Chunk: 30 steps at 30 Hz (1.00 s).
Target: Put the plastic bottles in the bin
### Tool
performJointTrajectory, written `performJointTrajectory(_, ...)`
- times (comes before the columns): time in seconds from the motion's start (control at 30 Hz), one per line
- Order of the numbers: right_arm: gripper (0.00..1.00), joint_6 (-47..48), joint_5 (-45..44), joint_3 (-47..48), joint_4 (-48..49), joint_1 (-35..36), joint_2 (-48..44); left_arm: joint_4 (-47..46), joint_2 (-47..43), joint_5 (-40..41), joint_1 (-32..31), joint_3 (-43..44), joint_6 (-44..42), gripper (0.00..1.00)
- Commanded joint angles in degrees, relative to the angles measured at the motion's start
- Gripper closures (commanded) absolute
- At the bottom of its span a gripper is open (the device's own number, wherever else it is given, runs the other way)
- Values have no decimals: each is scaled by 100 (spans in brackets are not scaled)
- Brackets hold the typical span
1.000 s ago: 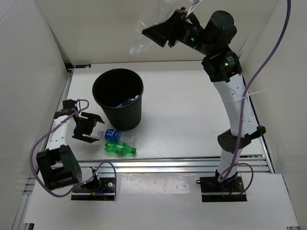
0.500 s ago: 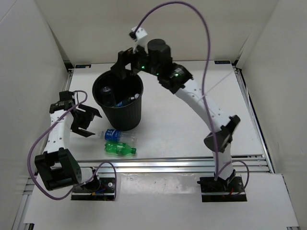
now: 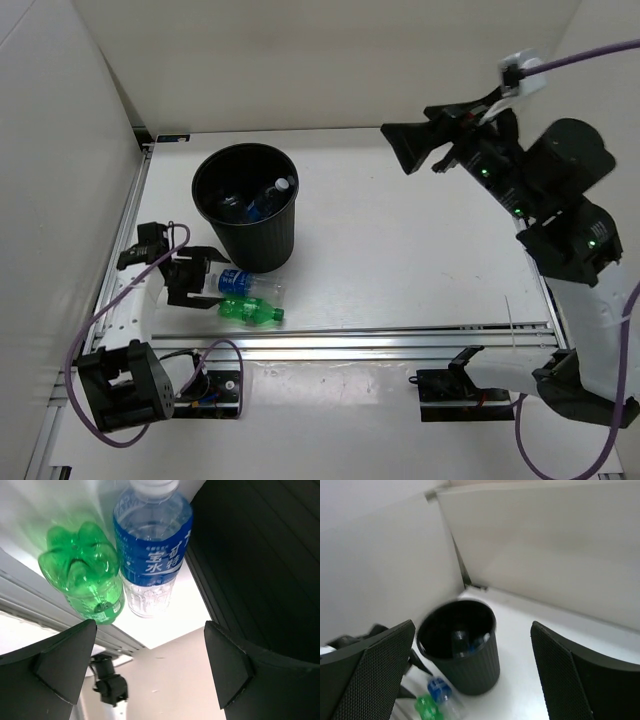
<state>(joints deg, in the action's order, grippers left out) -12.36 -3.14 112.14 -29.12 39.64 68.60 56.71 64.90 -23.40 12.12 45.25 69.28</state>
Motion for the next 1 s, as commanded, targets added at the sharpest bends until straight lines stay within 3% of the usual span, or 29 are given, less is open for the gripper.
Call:
performJointTrajectory(0.0,0,-92,41,-342,-567,-114,330,-265,-277,-113,-227,-218,928,1)
performJointTrajectory(0.4,0,41,41,-886,-814,-571,-39,894,523,318,-833,-307,780,1)
performJointTrajectory(0.73,0,155,-29,-948,-1051,-808,-101,500,954,310,-1080,-693,886,1)
performJointTrajectory(0.97,0,155,24,-869,-1613,-861,-48,-45,1279,310,-1133,-896,754,18)
